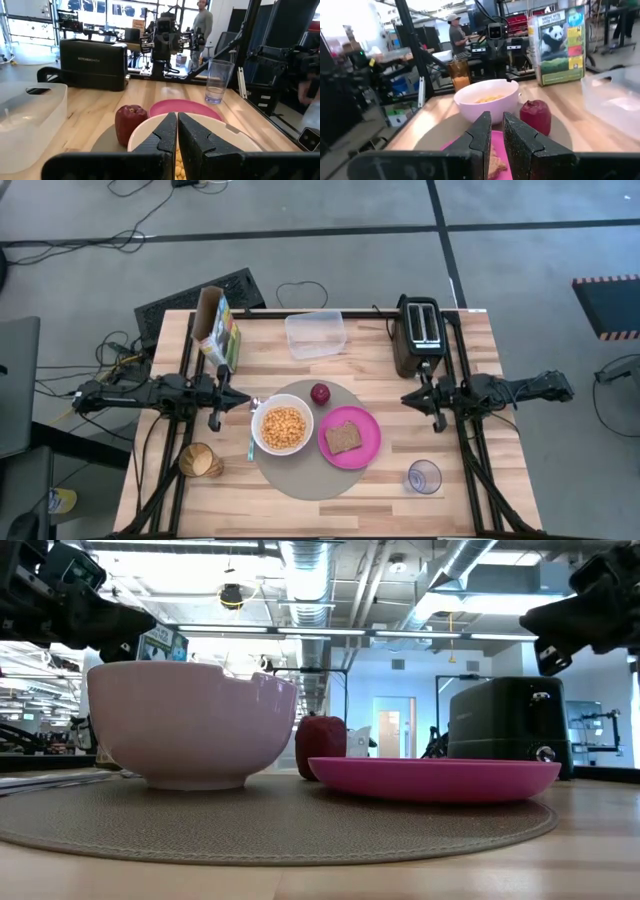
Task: Arrange a breakfast setting
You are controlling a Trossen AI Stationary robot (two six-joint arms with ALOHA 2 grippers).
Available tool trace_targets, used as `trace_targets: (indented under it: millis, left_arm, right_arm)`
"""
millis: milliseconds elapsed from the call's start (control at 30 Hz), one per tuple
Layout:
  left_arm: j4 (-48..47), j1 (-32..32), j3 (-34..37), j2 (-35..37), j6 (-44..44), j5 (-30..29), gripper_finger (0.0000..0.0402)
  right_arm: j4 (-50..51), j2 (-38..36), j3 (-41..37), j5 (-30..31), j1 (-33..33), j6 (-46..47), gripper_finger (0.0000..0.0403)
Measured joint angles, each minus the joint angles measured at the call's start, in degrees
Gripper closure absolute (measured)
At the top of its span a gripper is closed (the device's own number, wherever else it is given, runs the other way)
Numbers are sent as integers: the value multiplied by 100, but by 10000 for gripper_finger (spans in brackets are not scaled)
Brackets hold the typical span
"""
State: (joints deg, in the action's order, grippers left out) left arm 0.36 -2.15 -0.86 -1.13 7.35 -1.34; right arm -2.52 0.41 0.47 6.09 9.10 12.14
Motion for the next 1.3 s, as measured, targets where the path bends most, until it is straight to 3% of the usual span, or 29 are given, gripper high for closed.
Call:
trace_targets:
  millis: [1300]
  left_arm:
    - [-9, -2, -11, 0, -2, -17, 398]
  right_arm:
    - [33, -5, -17, 7, 0, 293, 326]
